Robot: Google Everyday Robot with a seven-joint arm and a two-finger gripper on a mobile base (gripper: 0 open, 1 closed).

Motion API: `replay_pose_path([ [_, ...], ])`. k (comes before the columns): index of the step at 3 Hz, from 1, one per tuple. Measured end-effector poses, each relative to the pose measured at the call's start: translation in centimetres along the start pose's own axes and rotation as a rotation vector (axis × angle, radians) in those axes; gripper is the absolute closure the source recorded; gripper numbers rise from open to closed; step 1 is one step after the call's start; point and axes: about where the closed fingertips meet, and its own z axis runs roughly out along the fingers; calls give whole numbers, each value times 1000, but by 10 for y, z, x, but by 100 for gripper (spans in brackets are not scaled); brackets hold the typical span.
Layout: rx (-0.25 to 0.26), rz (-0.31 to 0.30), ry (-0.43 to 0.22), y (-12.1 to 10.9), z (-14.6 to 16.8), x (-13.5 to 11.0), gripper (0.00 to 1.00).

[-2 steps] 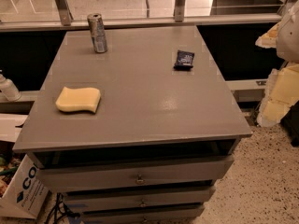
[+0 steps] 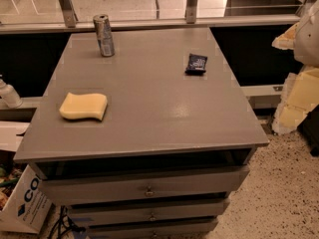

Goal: Move rxbar blueberry near sponge

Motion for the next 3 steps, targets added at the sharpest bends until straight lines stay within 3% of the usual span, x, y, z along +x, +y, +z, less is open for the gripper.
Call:
replay_pose_path([
  [3,46,-5,-252,-62,47,-64,0],
])
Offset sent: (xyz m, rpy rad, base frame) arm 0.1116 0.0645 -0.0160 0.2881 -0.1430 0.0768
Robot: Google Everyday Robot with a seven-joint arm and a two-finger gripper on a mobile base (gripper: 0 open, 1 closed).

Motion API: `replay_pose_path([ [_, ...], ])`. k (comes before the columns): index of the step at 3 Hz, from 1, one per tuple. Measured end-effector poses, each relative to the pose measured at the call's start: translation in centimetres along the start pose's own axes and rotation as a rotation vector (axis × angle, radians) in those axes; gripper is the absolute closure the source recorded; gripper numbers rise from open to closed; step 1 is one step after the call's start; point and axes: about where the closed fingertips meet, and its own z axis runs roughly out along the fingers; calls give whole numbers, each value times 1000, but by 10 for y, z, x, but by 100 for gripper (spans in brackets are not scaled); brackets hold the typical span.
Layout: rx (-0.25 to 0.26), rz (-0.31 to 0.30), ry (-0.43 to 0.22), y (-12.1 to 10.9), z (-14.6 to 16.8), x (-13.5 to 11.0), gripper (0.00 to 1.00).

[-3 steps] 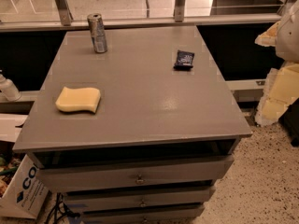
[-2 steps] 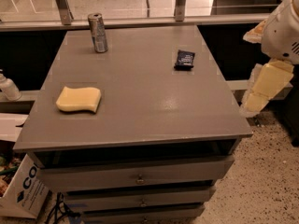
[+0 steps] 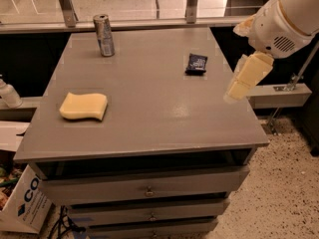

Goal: Move rxbar blueberry near sponge

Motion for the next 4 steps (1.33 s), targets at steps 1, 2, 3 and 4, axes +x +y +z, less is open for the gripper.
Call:
replay_pose_path([
  [1,-14,61,-67,-31,28,-5,0],
  [2,-19,65,-70,-34,32,-3,0],
  [3,-4,87,-66,-34,40,3,0],
  [4,18,175,-90,-47,61,20,0],
])
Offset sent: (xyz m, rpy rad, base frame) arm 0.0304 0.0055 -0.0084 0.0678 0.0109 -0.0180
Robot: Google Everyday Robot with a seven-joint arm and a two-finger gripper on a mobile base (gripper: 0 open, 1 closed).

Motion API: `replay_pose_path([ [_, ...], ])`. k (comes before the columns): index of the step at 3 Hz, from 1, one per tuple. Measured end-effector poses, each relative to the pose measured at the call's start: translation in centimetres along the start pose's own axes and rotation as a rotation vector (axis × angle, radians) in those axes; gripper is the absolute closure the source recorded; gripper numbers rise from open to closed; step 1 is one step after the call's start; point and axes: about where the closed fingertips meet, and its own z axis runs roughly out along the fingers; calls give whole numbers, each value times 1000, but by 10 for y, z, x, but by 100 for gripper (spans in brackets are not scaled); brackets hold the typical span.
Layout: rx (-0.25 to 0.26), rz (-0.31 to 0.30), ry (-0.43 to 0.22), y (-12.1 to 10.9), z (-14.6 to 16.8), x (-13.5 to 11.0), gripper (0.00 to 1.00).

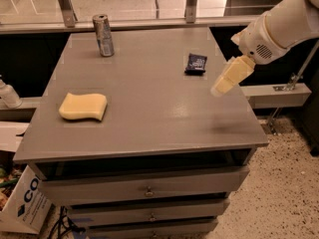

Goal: Move rxbar blueberry near sponge

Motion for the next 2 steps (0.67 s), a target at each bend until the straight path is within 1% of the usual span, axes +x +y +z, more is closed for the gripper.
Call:
replay_pose_path([
  [1,23,87,-96,-20,28,12,0],
  [2,25,161,-215,-41,56,15,0],
])
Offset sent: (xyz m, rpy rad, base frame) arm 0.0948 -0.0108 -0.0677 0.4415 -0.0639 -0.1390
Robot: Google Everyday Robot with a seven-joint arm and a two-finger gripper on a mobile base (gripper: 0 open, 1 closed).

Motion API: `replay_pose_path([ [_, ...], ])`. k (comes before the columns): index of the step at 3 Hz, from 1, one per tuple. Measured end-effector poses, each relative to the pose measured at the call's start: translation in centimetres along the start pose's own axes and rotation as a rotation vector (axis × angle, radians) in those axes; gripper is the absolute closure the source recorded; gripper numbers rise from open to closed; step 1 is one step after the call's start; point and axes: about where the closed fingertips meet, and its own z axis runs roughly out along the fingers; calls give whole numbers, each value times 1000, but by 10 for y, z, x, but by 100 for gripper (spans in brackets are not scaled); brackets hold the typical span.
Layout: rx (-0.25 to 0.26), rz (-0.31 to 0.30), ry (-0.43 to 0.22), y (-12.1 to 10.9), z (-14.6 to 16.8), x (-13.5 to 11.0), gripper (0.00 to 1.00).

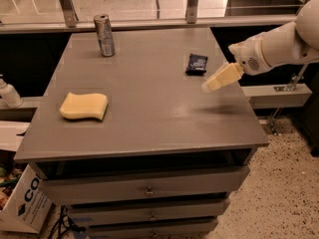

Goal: Move rxbar blueberry near sponge

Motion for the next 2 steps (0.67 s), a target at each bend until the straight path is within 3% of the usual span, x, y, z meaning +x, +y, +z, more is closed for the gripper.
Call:
replay_pose_path([
  [2,-40,90,-187,-27,59,-7,0],
])
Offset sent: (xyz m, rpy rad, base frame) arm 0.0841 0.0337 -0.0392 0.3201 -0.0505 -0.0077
